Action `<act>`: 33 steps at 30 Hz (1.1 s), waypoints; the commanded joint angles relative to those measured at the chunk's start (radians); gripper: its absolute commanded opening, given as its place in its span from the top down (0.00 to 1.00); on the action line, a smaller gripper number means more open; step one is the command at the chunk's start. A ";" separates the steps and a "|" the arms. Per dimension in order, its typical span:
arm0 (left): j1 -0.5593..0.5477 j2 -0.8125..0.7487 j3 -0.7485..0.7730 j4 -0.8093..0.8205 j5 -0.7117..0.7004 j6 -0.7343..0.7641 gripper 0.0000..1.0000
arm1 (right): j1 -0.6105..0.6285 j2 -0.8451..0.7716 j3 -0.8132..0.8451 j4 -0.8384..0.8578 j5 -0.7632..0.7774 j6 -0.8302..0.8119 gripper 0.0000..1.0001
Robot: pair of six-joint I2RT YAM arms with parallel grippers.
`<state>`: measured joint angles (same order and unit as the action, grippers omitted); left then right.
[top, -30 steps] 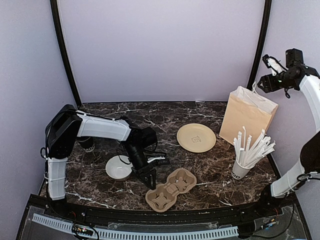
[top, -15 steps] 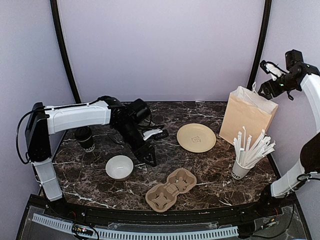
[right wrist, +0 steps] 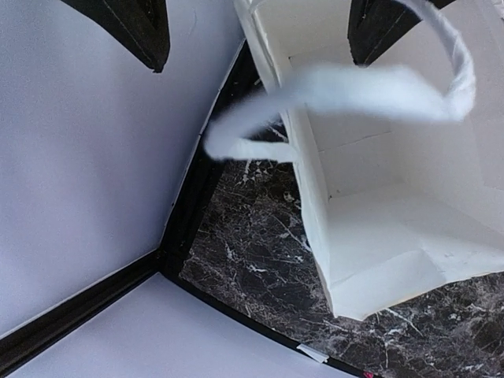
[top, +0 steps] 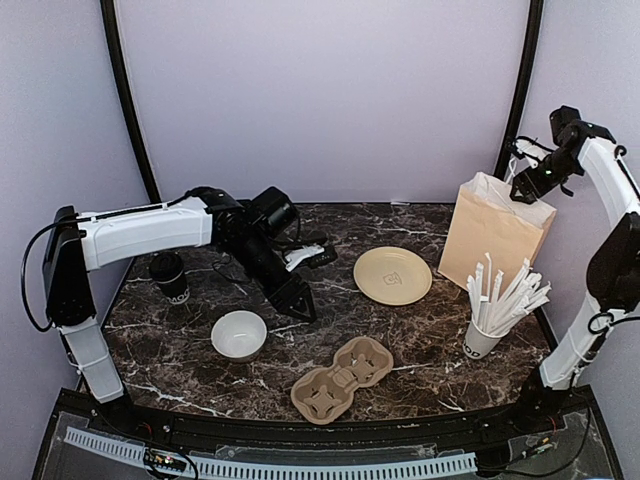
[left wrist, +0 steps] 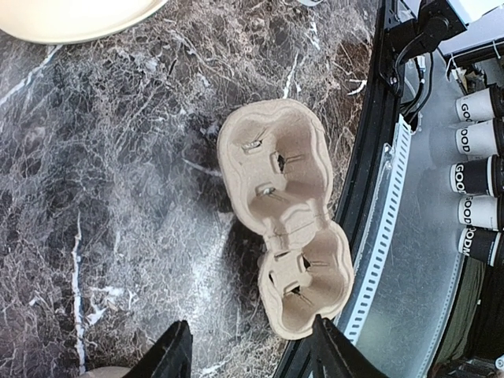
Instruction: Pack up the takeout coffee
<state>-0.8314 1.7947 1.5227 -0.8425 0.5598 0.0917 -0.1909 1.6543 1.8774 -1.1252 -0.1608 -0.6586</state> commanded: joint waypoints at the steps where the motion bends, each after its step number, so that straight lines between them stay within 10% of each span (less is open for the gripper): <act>1: -0.001 -0.062 -0.026 0.032 0.024 -0.021 0.46 | -0.004 0.065 0.075 -0.033 0.006 -0.021 0.27; 13: -0.001 -0.094 -0.048 0.065 -0.033 -0.035 0.46 | -0.004 0.090 0.169 -0.145 -0.135 -0.038 1.00; 27: -0.080 -0.148 0.010 0.022 -0.211 -0.022 0.46 | 0.102 -0.039 0.259 -0.089 -0.176 0.065 1.00; 33: -0.196 -0.040 0.095 -0.069 -0.436 -0.263 0.47 | 0.178 -0.081 0.211 0.016 -0.173 0.145 1.00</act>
<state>-0.9550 1.7195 1.5875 -0.8440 0.3012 -0.0223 -0.0410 1.5917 2.1090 -1.2201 -0.3313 -0.5884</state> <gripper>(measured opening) 0.537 0.002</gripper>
